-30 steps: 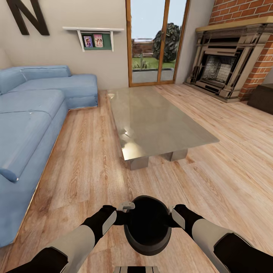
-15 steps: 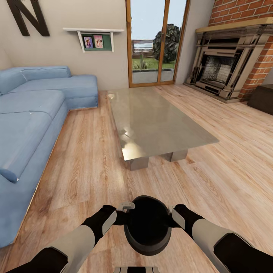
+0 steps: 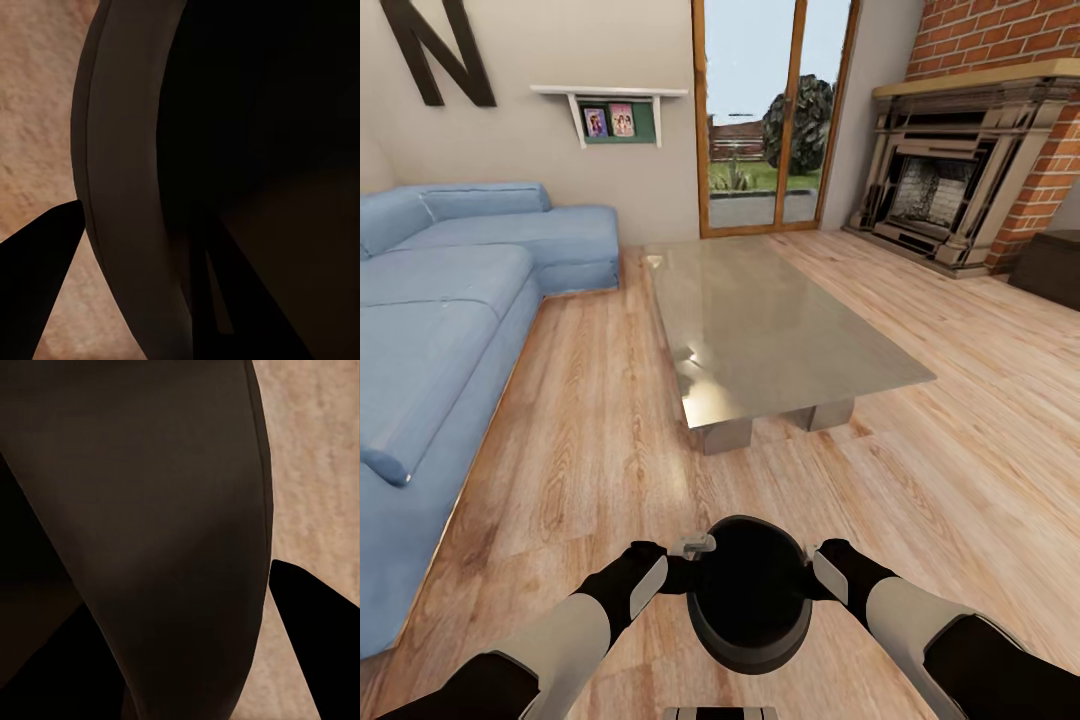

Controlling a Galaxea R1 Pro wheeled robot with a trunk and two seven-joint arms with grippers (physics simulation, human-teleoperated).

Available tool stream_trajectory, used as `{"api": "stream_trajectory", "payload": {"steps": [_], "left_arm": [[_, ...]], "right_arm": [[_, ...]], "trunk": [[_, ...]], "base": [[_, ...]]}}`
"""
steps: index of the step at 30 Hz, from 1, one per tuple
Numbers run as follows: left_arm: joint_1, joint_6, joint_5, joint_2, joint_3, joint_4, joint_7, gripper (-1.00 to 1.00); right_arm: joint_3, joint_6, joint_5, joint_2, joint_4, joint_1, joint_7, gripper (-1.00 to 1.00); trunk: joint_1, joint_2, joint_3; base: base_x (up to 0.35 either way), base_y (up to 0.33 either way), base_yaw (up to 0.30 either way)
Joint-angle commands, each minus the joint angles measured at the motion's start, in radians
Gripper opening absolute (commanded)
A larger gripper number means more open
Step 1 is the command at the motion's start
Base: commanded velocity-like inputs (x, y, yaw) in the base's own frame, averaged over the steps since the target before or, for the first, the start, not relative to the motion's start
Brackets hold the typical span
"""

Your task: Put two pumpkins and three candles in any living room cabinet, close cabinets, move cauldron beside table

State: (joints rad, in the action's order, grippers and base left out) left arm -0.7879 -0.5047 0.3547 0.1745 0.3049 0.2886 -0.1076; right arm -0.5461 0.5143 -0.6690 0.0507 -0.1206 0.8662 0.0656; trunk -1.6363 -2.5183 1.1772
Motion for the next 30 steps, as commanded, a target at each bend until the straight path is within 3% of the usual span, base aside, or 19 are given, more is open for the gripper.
{"api": "stream_trajectory", "payload": {"steps": [1, 30], "left_arm": [[-0.001, -0.003, -0.004, 0.000, 0.003, 0.001, 0.000, -1.00], [-0.001, -0.004, -0.003, 0.000, 0.003, 0.001, 0.000, -1.00]], "right_arm": [[-0.002, 0.004, -0.014, 0.000, -0.002, 0.001, 0.007, -1.00], [-0.001, 0.004, -0.014, 0.000, -0.002, 0.001, 0.007, -1.00]], "trunk": [[0.000, 0.000, 0.001], [0.000, 0.000, -0.037]], "base": [[0.000, 0.000, 0.000], [0.000, 0.000, 0.000]]}}
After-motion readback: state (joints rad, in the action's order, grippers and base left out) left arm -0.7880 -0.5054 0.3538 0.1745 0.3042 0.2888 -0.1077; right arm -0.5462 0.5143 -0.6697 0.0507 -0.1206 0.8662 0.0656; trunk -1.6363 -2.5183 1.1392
